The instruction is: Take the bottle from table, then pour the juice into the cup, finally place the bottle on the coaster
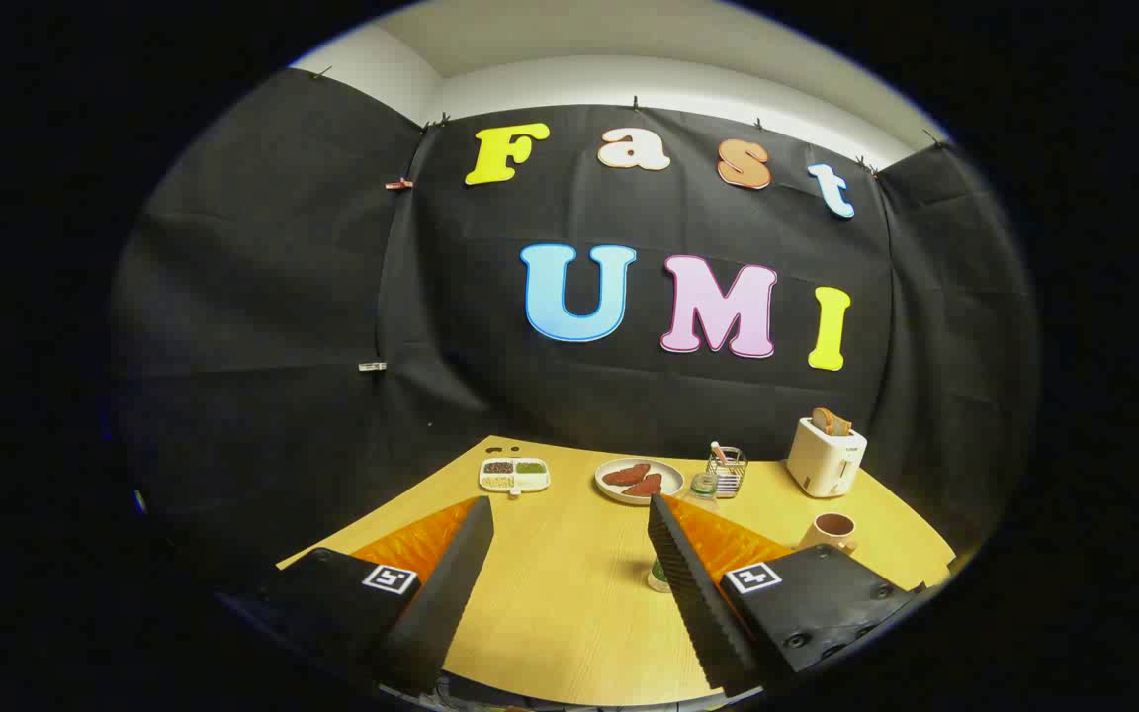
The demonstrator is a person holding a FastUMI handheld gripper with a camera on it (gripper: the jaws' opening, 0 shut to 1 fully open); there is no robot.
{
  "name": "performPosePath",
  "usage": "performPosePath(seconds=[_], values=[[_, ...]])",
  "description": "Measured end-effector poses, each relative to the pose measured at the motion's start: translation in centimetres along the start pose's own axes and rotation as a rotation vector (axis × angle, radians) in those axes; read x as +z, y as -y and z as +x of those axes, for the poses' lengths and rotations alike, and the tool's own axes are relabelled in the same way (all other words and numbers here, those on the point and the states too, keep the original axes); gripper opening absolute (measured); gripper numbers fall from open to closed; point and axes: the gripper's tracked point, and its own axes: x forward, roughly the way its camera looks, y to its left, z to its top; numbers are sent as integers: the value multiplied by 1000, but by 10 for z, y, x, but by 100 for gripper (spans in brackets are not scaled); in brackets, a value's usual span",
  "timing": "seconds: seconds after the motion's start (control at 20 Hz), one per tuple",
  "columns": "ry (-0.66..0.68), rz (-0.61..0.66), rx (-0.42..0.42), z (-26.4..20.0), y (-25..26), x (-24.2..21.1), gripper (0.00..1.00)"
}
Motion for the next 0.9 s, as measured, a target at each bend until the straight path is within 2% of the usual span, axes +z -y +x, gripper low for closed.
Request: performPosePath(seconds=[0.6, 0.9], values=[[-31, 30, 48, 10, -2, -10, 97], [-25, 38, 31, 20, 3, -11, 97]])
